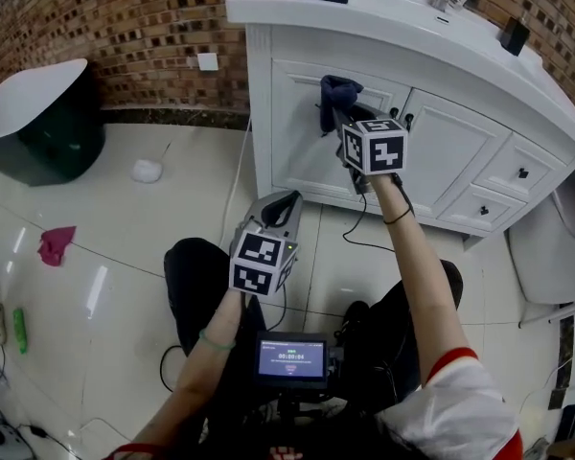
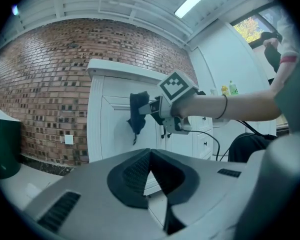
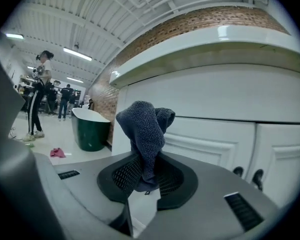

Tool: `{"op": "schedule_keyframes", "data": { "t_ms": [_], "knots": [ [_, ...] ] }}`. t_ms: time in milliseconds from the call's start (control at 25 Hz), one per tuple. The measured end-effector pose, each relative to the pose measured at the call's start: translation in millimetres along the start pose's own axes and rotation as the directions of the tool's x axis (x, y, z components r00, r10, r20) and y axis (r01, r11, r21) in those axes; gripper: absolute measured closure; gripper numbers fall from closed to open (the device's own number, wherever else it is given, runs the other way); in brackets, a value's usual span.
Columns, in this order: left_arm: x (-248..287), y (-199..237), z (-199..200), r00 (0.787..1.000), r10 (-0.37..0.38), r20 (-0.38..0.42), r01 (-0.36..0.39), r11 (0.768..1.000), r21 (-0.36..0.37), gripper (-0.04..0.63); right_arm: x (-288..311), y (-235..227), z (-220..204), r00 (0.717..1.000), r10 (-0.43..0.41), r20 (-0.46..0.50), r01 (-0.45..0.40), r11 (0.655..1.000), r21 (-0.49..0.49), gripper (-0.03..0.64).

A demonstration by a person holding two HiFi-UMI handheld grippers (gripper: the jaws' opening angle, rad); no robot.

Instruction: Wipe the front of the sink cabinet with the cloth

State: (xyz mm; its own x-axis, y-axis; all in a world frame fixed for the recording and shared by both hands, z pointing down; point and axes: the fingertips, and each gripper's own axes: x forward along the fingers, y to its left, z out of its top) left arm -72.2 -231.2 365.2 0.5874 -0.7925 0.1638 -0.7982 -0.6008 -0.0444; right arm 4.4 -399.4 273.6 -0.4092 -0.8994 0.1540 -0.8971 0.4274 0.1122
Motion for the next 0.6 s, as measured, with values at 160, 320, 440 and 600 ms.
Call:
{"op": "schedule_keyframes", "data": {
  "t_ms": [160, 320, 440, 600],
  "knots": [
    [-11.6, 11.0, -5.1, 1.0, 0.018, -0.002, -0.018, 1.0, -0.008, 0.558, 37.3, 55.2, -1.9, 0.997, 0.081, -0.016, -0.081, 0.997, 0.0, 0.551],
    [-21.1, 22.0, -12.4, 0.999, 0.039, -0.012, -0.039, 0.999, -0.017, 0.558, 63.4, 96.1, -9.2, 0.99, 0.136, -0.044, -0.136, 0.991, -0.003, 0.551],
    [-26.2, 28.8, -15.0, 0.999, 0.051, -0.013, -0.051, 0.999, -0.02, 0.558, 75.2, 107.2, -17.1, 0.987, 0.145, -0.069, -0.146, 0.989, -0.008, 0.551],
    [-28.1, 32.1, -18.4, 0.998, 0.053, -0.016, -0.053, 0.998, -0.025, 0.558, 76.2, 91.5, -29.5, 0.989, 0.118, -0.092, -0.118, 0.993, 0.001, 0.551]
  ]
}}
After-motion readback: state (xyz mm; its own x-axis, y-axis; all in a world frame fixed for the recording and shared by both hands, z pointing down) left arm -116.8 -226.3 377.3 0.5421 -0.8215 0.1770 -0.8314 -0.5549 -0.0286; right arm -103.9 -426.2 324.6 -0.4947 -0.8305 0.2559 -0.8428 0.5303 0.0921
